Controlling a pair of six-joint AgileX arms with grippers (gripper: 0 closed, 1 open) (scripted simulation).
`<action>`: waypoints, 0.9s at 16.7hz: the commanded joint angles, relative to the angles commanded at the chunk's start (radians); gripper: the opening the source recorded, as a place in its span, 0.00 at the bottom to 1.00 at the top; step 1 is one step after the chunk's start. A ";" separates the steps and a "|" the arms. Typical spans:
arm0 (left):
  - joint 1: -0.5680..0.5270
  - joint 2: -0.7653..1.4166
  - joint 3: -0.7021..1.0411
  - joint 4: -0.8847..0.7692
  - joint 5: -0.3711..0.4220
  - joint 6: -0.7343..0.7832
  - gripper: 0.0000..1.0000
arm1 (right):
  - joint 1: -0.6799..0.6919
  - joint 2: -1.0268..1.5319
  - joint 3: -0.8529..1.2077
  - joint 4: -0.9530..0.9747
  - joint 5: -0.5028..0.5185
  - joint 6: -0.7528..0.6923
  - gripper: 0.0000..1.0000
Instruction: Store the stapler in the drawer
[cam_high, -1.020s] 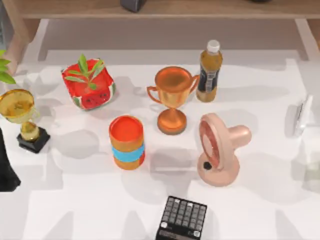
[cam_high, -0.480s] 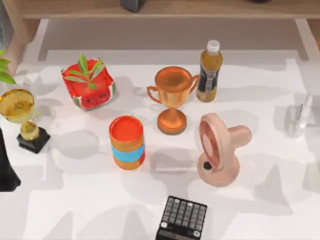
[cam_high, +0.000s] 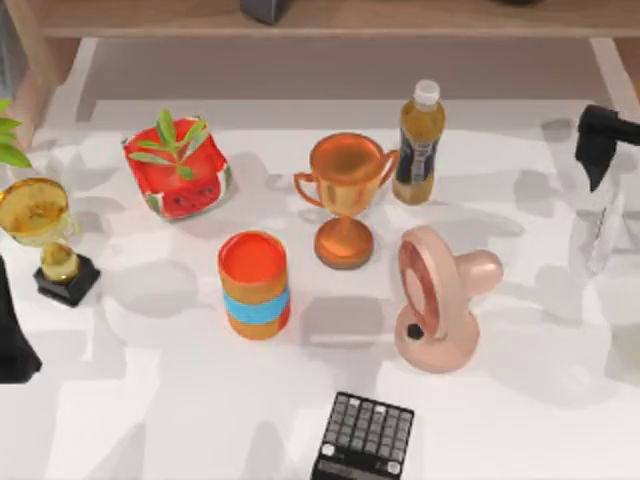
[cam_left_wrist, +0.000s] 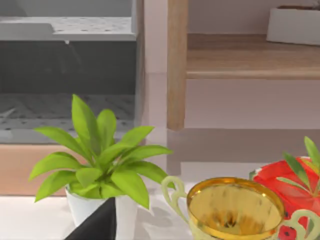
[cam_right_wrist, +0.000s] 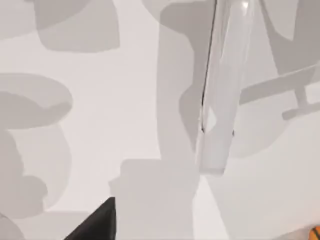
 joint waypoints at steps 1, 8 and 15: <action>0.000 0.000 0.000 0.000 0.000 0.000 1.00 | 0.003 0.065 0.057 -0.033 0.000 0.015 1.00; 0.000 0.000 0.000 0.000 0.000 0.000 1.00 | -0.010 0.278 0.257 -0.135 0.008 0.061 1.00; 0.000 0.000 0.000 0.000 0.000 0.000 1.00 | 0.005 0.287 0.250 -0.115 0.004 0.072 1.00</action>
